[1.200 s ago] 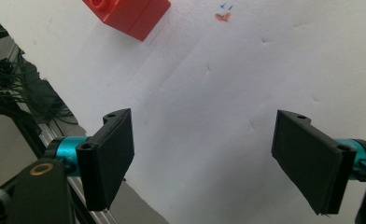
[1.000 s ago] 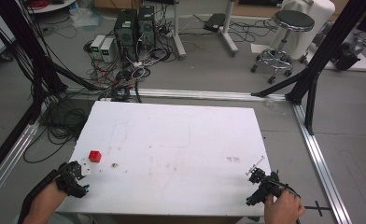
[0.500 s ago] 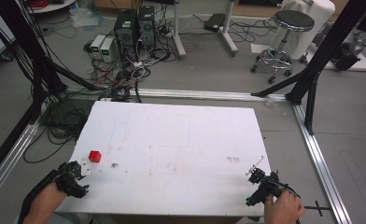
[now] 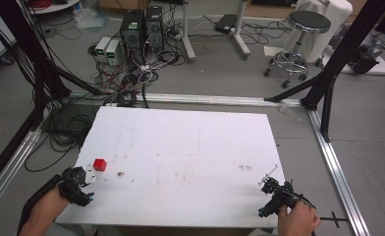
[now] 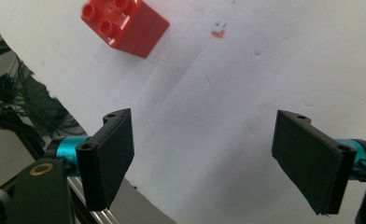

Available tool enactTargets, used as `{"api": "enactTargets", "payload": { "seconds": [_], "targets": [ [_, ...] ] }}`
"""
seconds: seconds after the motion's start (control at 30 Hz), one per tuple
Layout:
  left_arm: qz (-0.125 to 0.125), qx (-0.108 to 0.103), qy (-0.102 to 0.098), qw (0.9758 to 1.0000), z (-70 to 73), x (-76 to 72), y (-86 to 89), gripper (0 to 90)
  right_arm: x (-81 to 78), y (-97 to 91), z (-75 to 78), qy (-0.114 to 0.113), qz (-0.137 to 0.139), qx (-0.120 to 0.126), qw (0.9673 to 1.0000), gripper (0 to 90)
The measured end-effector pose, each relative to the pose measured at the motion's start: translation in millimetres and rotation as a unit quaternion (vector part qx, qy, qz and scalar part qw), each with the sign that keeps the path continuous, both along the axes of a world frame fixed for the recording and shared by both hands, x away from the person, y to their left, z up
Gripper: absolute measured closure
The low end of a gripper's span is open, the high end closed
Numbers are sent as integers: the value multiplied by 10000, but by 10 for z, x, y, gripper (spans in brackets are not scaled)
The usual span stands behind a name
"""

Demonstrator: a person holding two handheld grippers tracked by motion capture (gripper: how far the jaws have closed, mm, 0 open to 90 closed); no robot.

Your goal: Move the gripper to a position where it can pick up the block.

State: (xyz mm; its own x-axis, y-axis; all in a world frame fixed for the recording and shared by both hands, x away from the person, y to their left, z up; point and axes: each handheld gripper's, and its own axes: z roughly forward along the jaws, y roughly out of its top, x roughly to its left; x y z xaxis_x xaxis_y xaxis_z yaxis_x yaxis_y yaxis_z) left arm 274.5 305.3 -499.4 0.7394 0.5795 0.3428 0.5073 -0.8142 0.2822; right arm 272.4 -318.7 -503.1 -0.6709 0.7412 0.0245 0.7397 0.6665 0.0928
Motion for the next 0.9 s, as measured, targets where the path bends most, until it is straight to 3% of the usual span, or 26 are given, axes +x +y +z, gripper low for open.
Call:
{"api": "enactTargets", "payload": {
  "seconds": [0.27,0.53,0.6,0.7,0.8,0.83,0.9],
  "targets": [
    [-446,189,119,9988,189,103,45,214,7,4,0,-29,22,1,10000,32],
    [-712,252,180,9970,335,194,10,213,1,6,3,-16,7,12,10000,31],
    [-901,294,214,9953,365,241,-4,213,1,-1,1,-7,10,28,10000,31],
    [-987,310,263,9943,376,272,-9,213,0,-11,4,-21,-7,38,10000,32],
    [-1243,414,383,9906,389,336,-13,214,0,-20,6,-59,-16,42,10000,31],
    [-1243,414,383,9906,389,336,-13,214,0,-20,6,-59,-16,42,10000,31],
    [-1436,538,358,9875,385,375,-13,216,0,-20,0,-49,-7,47,10000,31]
  ]
}}
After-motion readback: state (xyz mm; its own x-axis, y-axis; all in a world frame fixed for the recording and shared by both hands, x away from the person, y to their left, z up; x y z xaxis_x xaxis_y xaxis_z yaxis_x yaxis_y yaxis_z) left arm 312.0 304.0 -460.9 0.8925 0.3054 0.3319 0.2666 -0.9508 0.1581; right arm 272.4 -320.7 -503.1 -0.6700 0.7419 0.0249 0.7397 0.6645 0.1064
